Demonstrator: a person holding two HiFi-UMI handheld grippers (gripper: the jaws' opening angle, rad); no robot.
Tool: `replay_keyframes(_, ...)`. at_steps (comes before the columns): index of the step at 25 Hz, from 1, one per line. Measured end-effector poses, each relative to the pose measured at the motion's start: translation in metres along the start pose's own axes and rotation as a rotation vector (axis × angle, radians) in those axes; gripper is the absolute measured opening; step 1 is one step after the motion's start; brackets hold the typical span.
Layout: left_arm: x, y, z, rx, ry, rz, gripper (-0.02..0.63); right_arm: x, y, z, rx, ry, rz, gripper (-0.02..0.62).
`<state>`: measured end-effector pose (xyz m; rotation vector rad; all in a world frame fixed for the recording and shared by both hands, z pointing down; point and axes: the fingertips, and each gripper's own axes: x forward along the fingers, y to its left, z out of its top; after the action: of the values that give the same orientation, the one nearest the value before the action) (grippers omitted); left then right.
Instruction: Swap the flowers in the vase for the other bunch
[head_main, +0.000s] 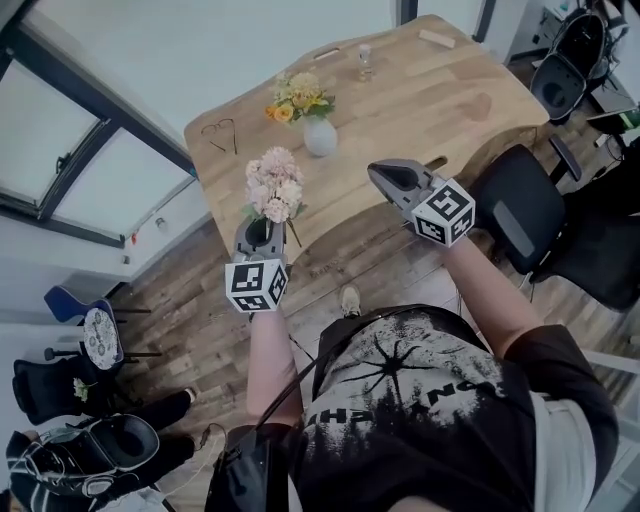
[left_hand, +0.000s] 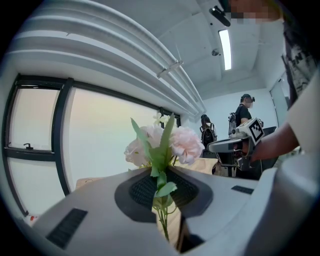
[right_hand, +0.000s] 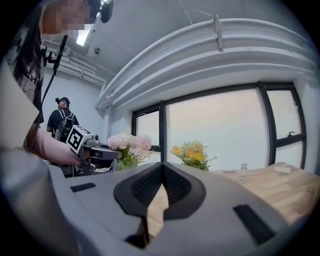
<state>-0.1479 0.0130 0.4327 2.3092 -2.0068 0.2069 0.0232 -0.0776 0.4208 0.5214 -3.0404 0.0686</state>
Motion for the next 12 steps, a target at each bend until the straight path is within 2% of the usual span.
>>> replay_keyframes(12, -0.012, -0.024, -0.011, -0.015, 0.009, 0.008, 0.06, -0.025, 0.011, -0.009, 0.0, 0.003, 0.019, 0.018)
